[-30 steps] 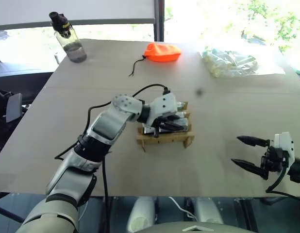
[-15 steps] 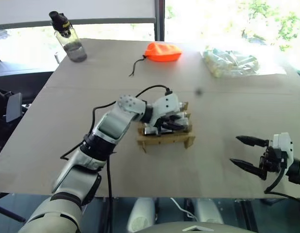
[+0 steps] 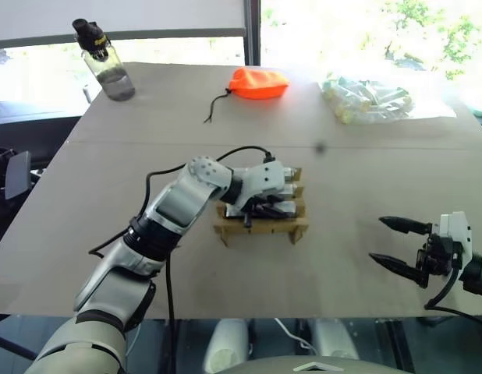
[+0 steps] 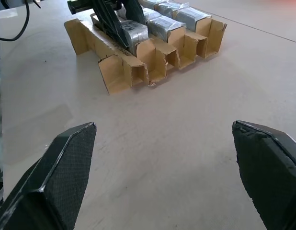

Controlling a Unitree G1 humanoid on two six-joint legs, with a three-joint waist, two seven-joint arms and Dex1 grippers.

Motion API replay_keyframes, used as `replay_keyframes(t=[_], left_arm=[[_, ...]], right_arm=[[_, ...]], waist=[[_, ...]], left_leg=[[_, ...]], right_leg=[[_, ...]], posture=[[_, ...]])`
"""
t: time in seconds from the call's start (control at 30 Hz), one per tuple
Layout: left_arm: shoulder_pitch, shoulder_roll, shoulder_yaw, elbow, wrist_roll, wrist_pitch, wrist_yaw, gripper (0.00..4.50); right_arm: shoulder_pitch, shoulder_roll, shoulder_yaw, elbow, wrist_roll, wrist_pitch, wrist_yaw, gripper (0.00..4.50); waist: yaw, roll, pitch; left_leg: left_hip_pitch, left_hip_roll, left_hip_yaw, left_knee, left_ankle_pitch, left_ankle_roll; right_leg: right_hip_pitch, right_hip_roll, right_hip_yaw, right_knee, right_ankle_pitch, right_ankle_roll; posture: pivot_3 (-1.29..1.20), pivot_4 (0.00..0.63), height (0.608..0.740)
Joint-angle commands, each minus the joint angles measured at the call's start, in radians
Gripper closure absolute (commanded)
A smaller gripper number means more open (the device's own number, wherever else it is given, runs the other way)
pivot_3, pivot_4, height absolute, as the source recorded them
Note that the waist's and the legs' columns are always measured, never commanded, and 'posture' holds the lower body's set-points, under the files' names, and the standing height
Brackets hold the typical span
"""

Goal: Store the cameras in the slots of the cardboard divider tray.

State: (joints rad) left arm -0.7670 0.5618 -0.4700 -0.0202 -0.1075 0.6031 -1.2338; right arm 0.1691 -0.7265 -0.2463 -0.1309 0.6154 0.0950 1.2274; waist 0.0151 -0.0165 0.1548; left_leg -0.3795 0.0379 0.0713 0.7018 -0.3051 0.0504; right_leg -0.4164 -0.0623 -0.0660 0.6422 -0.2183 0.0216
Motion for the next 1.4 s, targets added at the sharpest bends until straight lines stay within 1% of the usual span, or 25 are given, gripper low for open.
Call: replay_keyframes(t=[0.03, 0.23, 0.27, 0.3, 0.37, 0.4, 0.43, 0.47, 0.5, 0.57, 0.67, 0.7, 0.77, 0.8, 0.83, 0.9, 0.93, 1.0, 1.1, 1.13, 1.23, 1.27, 1.4], left_arm=[[0.022, -0.002, -0.033, -0.018, 0.008, 0.013, -0.009, 3.7], [0.02, -0.002, -0.035, -0.029, 0.007, 0.013, -0.016, 3.7], [0.02, -0.003, -0.034, -0.035, 0.005, 0.018, -0.015, 2.69], [0.019, -0.005, -0.033, -0.04, 0.003, 0.024, -0.012, 2.48], [0.011, -0.019, -0.023, -0.043, -0.001, 0.047, 0.007, 1.64], [0.007, -0.026, -0.017, -0.042, -0.003, 0.062, 0.018, 1.11], [0.003, -0.031, -0.011, -0.042, -0.005, 0.074, 0.025, 0.99], [0.0, -0.028, -0.007, -0.047, -0.009, 0.077, 0.021, 0.35], [0.0, -0.025, 0.001, -0.057, -0.015, 0.08, 0.02, 0.08], [-0.002, -0.023, 0.026, -0.078, -0.03, 0.09, 0.026, 0.03], [0.002, -0.025, 0.138, -0.134, -0.106, 0.121, 0.054, 0.03], [0.015, -0.03, 0.191, -0.146, -0.133, 0.085, 0.067, 0.03], [0.066, -0.046, 0.302, -0.14, -0.159, -0.087, 0.109, 0.03], [0.107, -0.036, 0.354, -0.142, -0.168, -0.138, 0.121, 0.03], [0.143, -0.018, 0.389, -0.15, -0.183, -0.143, 0.122, 0.03], [0.265, 0.03, 0.493, -0.153, -0.195, -0.191, 0.137, 0.03], [0.342, 0.054, 0.563, -0.158, -0.216, -0.196, 0.141, 0.03], [0.463, 0.09, 0.661, -0.161, -0.24, -0.235, 0.15, 0.03], [0.582, 0.091, 0.765, -0.152, -0.263, -0.283, 0.195, 0.03], [0.606, 0.085, 0.786, -0.153, -0.27, -0.296, 0.207, 0.03], [0.739, 0.072, 0.827, -0.132, -0.249, -0.371, 0.235, 0.03], [0.775, 0.065, 0.831, -0.135, -0.247, -0.383, 0.244, 0.03], [0.841, 0.047, 0.813, -0.155, -0.255, -0.41, 0.27, 0.03]], right_arm=[[-0.015, 0.014, -0.021, -0.028, 0.041, -0.03, 0.047, 0.0], [-0.026, 0.025, -0.022, -0.016, 0.044, -0.046, 0.087, 0.0], [-0.028, 0.024, -0.023, -0.011, 0.045, -0.047, 0.093, 0.0], [-0.03, 0.023, -0.024, -0.007, 0.045, -0.048, 0.097, 0.0], [-0.035, 0.02, -0.024, 0.0, 0.043, -0.049, 0.106, 0.0], [-0.036, 0.019, -0.026, 0.001, 0.043, -0.049, 0.108, 0.0], [-0.038, 0.02, -0.026, 0.002, 0.043, -0.047, 0.11, 0.0], [-0.04, 0.021, -0.026, 0.003, 0.043, -0.047, 0.11, 0.0], [-0.04, 0.022, -0.027, 0.003, 0.044, -0.047, 0.112, 0.0], [-0.038, 0.023, -0.027, 0.001, 0.045, -0.047, 0.113, 0.0], [-0.033, 0.026, -0.029, 0.001, 0.047, -0.044, 0.112, 0.0], [-0.031, 0.026, -0.03, 0.004, 0.048, -0.045, 0.114, 0.0], [-0.029, 0.025, -0.031, 0.014, 0.046, -0.045, 0.115, 0.0], [-0.027, 0.023, -0.031, 0.018, 0.042, -0.043, 0.112, 0.0], [-0.024, 0.022, -0.032, 0.021, 0.039, -0.044, 0.111, 0.0], [-0.023, 0.02, -0.035, 0.035, 0.036, -0.047, 0.113, 0.0], [-0.031, 0.018, -0.034, 0.052, 0.031, -0.049, 0.115, 0.0], [-0.052, 0.016, -0.031, 0.087, 0.02, -0.055, 0.121, 0.0], [-0.087, 0.016, -0.025, 0.144, 0.003, -0.072, 0.133, 0.0], [-0.094, 0.015, -0.024, 0.157, 0.001, -0.076, 0.138, 0.0], [-0.141, 0.019, -0.018, 0.216, -0.011, -0.083, 0.148, 0.0], [-0.156, 0.021, -0.014, 0.234, -0.017, -0.087, 0.15, 0.0], [-0.199, 0.029, 0.0, 0.287, -0.039, -0.1, 0.162, 0.0]], waist=[[0.0, 0.0, 0.0], [0.0, 0.0, 0.0], [0.0, 0.0, 0.0], [0.001, 0.0, 0.0], [0.002, 0.0, 0.0], [0.004, 0.0, 0.0], [0.005, 0.0, 0.0], [0.007, 0.0, 0.0], [0.007, 0.0, 0.0], [0.004, 0.0, 0.0], [0.001, 0.0, 0.0], [0.0, 0.0, 0.0], [-0.002, 0.001, 0.0], [-0.001, 0.001, 0.0], [-0.001, 0.001, 0.0], [0.0, 0.001, 0.0], [-0.005, 0.003, -0.001], [-0.017, 0.002, 0.0], [-0.004, 0.002, 0.001], [-0.002, 0.002, 0.0], [0.003, 0.002, 0.0], [0.003, 0.002, 0.0], [0.003, 0.002, 0.0]], left_leg=[[0.0, 0.0, 0.0, 0.0, 0.0, 0.0], [0.0, 0.0, 0.0, 0.0, 0.0, 0.0], [0.0, 0.0, 0.0, 0.0, 0.0, 0.0], [0.0, 0.0, 0.0, 0.0, 0.0, 0.0], [0.0, 0.0, 0.0, 0.0, 0.0, 0.0], [0.0, 0.0, 0.0, 0.0, 0.0, 0.0], [0.0, 0.0, 0.0, 0.0, 0.0, 0.0], [0.0, 0.0, 0.0, 0.0, 0.0, 0.001], [0.0, 0.0, 0.0, 0.001, -0.001, 0.001], [0.001, 0.0, 0.0, 0.001, -0.002, 0.004], [0.0, 0.0, 0.0, 0.001, -0.002, 0.004], [0.0, 0.001, -0.001, 0.0, 0.0, 0.0], [0.0, 0.001, -0.001, 0.0, 0.0, 0.0], [0.0, 0.001, 0.0, 0.0, 0.0, 0.0], [0.0, 0.001, -0.001, 0.0, 0.0, -0.001], [0.0, 0.0, 0.0, 0.0, 0.0, -0.001], [0.001, 0.0, 0.0, 0.0, 0.0, -0.001], [0.002, 0.002, 0.002, -0.002, 0.0, -0.001], [0.001, 0.001, 0.0, -0.001, 0.0, -0.001], [0.001, 0.001, 0.0, -0.001, 0.0, 0.0], [0.001, 0.0, 0.0, -0.001, 0.0, 0.0], [0.001, 0.0, 0.0, -0.001, 0.0, 0.0], [0.0, 0.0, 0.0, -0.001, 0.0, 0.0]], right_leg=[[0.0, 0.0, 0.0, 0.0, 0.0, 0.0], [0.0, 0.0, 0.0, 0.0, 0.0, 0.0], [0.0, 0.0, 0.0, 0.0, 0.0, 0.0], [0.0, 0.0, 0.0, 0.0, 0.0, 0.0], [0.0, 0.0, 0.0, 0.0, 0.0, 0.0], [0.0, 0.0, 0.0, 0.0, 0.0, 0.0], [0.0, 0.0, 0.0, 0.0, 0.0, 0.0], [0.0, -0.001, 0.0, 0.0, 0.0, 0.0], [0.001, -0.001, 0.0, 0.0, 0.0, 0.0], [0.001, -0.001, 0.0, 0.0, 0.0, 0.0], [0.0, 0.0, 0.0, 0.001, 0.0, 0.0], [0.0, 0.0, 0.0, 0.001, 0.0, 0.0], [0.0, 0.0, 0.0, 0.0, 0.0, 0.0], [0.0, -0.001, 0.001, 0.0, 0.0, 0.0], [0.0, -0.001, 0.0, 0.0, 0.0, 0.0], [0.0, -0.001, 0.0, 0.0, 0.0, 0.0], [0.0, -0.001, 0.0, 0.0, 0.0, 0.0], [0.0, -0.002, 0.002, 0.0, 0.0, 0.0], [0.0, -0.003, 0.0, 0.0, 0.0, 0.0], [0.0, -0.003, -0.001, 0.0, 0.0, -0.001], [0.001, -0.008, -0.001, 0.0, -0.001, -0.002], [0.001, -0.009, -0.001, 0.0, -0.001, -0.002], [0.001, -0.009, -0.002, -0.001, 0.0, -0.001]], posture=[[0.0, 0.15, 0.726], [0.0, 0.15, 0.726], [0.0, 0.15, 0.726], [0.0, 0.15, 0.726], [0.0, 0.15, 0.726], [0.0, 0.15, 0.726], [0.0, 0.15, 0.726], [0.0, 0.15, 0.726], [0.0, 0.15, 0.726], [0.0, 0.15, 0.726], [0.0, 0.15, 0.726], [0.0, 0.15, 0.726], [0.0, 0.15, 0.726], [0.0, 0.15, 0.726], [0.0, 0.15, 0.726], [0.0, 0.15, 0.726], [0.0, 0.15, 0.726], [0.0, 0.15, 0.726], [0.0, 0.15, 0.726], [0.0, 0.15, 0.726], [0.0, 0.15, 0.726], [0.0, 0.15, 0.726], [0.0, 0.15, 0.726]])
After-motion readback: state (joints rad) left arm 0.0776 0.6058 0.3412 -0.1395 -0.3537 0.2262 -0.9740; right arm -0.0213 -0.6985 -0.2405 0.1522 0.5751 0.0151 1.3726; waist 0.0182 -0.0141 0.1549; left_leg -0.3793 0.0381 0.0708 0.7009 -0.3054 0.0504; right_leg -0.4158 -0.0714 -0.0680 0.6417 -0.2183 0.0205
